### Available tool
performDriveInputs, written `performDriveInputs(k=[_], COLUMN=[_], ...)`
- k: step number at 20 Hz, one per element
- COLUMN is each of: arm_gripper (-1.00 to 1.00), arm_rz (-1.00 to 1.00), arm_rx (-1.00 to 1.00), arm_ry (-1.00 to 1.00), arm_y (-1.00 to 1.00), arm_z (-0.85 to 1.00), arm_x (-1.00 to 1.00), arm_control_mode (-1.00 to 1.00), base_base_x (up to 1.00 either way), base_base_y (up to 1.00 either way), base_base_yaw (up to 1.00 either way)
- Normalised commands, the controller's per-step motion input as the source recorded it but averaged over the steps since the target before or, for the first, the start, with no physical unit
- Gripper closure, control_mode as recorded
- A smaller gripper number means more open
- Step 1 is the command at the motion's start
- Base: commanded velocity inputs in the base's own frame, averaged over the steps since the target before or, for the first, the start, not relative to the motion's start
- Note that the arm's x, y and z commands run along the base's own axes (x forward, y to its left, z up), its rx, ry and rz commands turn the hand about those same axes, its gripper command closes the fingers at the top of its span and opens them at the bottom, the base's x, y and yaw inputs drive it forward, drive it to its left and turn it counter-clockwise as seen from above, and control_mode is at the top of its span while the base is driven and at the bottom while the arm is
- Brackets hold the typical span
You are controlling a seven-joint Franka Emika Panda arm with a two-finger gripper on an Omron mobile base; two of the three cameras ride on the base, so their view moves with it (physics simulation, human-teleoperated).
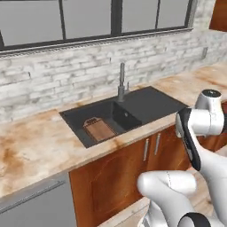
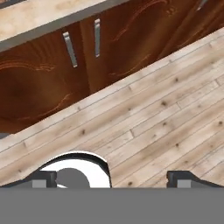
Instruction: Move the cutting board and knife to the sink. Then move spray from the cabinet to the counter.
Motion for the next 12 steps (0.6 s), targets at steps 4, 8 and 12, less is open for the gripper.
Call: performDriveInputs(k=[4, 8, 12], arm_gripper=[-1.00, -1.00, -1.00], arm_rz=[0.00, 0.00, 0.00], arm_rx=[0.00, 0.00, 0.00], arm_ry=[0.00, 0.00, 0.00], arm_y=[0.00, 0.00, 0.00], arm_z=[0.00, 0.00, 0.00], arm_x=[0.00, 0.00, 0.00], arm_control_mode=[1.00, 1.00, 1.00], base_base_x=[0.00, 0.00, 0.00], base_base_y=[0.07, 0.07, 0.04], base_base_yaw=[-0.98, -0.98, -0.94])
